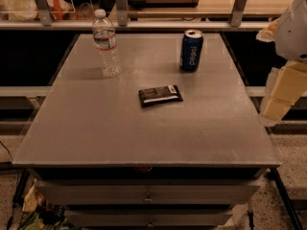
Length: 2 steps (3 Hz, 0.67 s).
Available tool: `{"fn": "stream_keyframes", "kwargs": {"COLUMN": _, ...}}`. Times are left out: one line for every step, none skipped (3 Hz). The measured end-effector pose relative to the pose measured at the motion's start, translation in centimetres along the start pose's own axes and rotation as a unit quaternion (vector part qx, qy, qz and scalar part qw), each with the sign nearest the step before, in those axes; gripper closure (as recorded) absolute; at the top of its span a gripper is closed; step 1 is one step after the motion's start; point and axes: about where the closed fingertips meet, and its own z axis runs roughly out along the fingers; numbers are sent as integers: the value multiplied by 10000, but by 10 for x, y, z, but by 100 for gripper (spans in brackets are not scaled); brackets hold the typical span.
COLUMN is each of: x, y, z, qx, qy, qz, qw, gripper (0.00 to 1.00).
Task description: Pick water bottle
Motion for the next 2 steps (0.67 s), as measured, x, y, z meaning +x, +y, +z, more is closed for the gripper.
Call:
{"fn": "stream_keyframes", "kwargs": {"x": 0, "y": 0, "z": 0, "qx": 1, "qy": -1, "qz": 0, "qw": 10000, "gripper": 0}}
{"fn": "stream_keyframes", "kwargs": {"x": -3, "y": 0, "z": -2, "qx": -100, "qy": -342, "qz": 147, "qw": 9993, "gripper": 0}}
